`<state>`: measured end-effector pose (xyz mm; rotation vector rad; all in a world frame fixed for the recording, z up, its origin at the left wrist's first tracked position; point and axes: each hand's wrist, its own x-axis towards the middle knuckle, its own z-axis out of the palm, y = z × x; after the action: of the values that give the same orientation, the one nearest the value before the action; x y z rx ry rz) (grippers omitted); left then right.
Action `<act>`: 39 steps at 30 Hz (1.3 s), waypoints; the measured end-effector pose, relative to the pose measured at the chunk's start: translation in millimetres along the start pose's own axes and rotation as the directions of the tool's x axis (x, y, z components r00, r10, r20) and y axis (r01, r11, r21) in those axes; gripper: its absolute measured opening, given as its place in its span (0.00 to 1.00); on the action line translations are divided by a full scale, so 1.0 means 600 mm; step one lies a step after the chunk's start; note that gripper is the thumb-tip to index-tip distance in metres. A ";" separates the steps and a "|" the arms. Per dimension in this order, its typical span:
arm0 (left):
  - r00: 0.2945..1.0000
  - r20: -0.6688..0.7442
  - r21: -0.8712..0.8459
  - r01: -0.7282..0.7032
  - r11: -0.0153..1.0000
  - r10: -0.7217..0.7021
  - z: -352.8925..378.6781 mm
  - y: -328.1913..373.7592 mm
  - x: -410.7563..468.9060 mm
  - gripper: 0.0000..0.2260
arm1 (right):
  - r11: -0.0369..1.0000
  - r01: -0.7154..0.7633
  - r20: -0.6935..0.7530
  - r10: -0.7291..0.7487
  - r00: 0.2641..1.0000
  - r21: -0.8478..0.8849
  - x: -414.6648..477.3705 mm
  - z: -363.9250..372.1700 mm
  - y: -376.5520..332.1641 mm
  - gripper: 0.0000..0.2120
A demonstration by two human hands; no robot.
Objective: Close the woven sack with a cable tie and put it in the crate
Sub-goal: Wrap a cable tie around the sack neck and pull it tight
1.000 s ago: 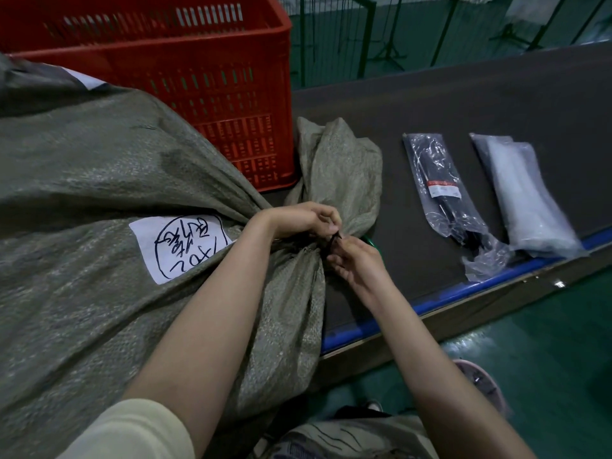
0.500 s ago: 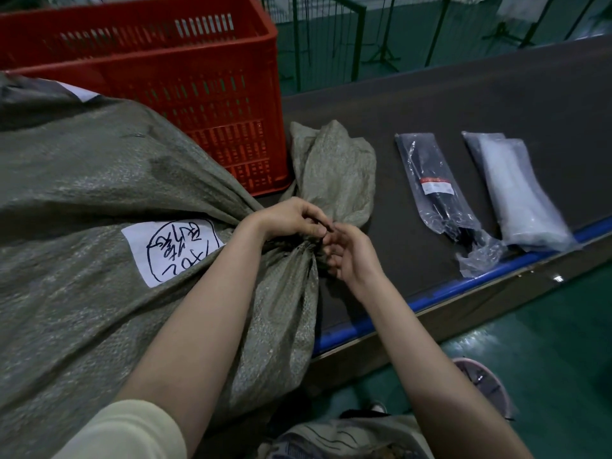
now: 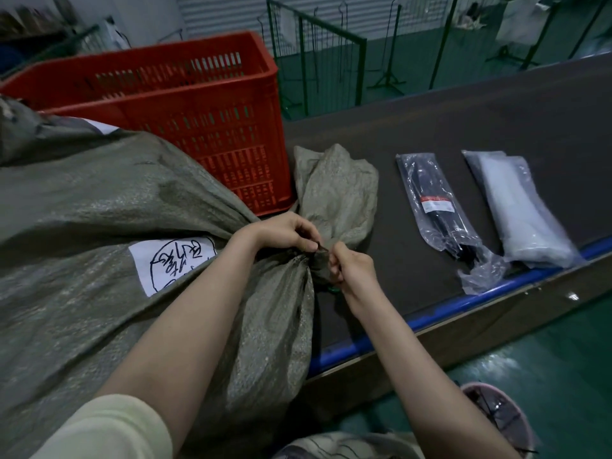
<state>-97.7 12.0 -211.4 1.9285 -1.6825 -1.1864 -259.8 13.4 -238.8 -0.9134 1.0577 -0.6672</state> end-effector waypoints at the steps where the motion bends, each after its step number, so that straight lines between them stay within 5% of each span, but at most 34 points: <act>1: 1.000 0.000 0.037 -0.002 0.999 0.002 -0.004 0.002 -0.001 0.04 | 1.000 -0.001 0.007 0.001 1.000 0.017 0.000 0.002 -0.001 0.19; 10: 0.999 -0.034 0.259 0.049 0.965 -0.042 -0.034 -0.026 -0.004 0.06 | 1.000 -0.025 0.148 0.027 0.989 -0.017 -0.012 -0.004 -0.012 0.19; 15: 0.998 -0.048 0.225 0.038 0.974 -0.028 -0.032 -0.032 -0.012 0.08 | 0.938 -0.186 0.235 0.259 0.937 -0.293 0.009 -0.002 -0.028 0.21; 20: 0.999 -0.036 0.186 0.004 0.982 0.002 -0.026 -0.030 -0.025 0.08 | 0.852 -0.128 0.257 0.292 0.921 -0.508 0.027 0.038 -0.039 0.15; 23: 0.997 -0.078 0.225 0.001 0.974 0.017 -0.024 -0.037 -0.027 0.10 | 0.889 -0.168 0.255 0.296 0.921 -0.425 0.035 0.055 -0.029 0.15; 27: 0.985 -0.153 0.493 0.006 0.870 0.080 -0.018 -0.042 -0.020 0.10 | 0.916 -0.168 0.206 0.255 0.945 -0.365 0.026 0.059 -0.023 0.16; 39: 0.969 -0.183 0.458 0.236 0.857 -0.169 -0.016 -0.046 -0.010 0.14 | 0.970 -0.107 0.205 0.153 0.967 -0.221 -0.013 0.041 -0.040 0.16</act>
<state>-72.1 21.9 -222.6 2.4693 -1.8599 -0.7154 -240.8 15.6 -209.7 -1.0625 0.9892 -0.3392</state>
